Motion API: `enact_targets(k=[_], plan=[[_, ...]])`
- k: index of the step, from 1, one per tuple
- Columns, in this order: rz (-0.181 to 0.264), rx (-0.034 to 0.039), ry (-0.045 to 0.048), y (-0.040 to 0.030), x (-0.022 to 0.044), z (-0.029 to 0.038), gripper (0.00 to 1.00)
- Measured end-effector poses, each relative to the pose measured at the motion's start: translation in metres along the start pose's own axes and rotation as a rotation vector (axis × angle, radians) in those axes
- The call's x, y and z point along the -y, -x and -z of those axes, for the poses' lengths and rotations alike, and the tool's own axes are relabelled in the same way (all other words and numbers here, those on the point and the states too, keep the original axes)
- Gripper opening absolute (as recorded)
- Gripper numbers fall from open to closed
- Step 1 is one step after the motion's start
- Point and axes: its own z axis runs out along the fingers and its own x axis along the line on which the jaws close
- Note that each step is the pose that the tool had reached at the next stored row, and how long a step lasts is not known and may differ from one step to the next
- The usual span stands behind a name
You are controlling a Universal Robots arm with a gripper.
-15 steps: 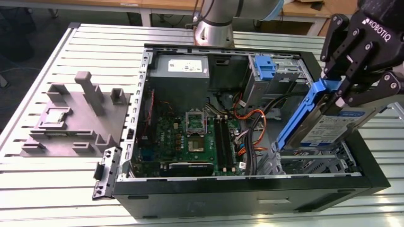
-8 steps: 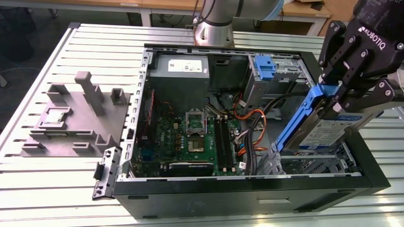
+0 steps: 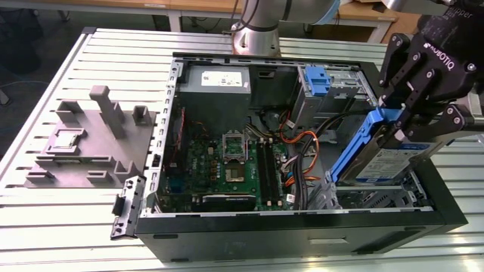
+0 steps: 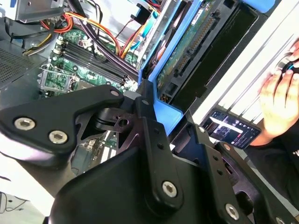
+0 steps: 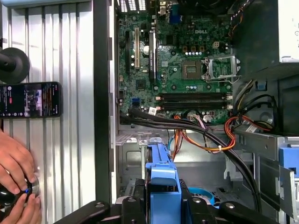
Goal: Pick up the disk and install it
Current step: 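Insert the disk into the insertion slot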
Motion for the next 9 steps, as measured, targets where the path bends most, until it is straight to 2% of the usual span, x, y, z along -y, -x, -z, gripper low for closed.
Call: enact_targets(k=[9], plan=[[0.000, 0.0001, 0.0000, 0.0000, 0.0000, -0.0004, 0.36]])
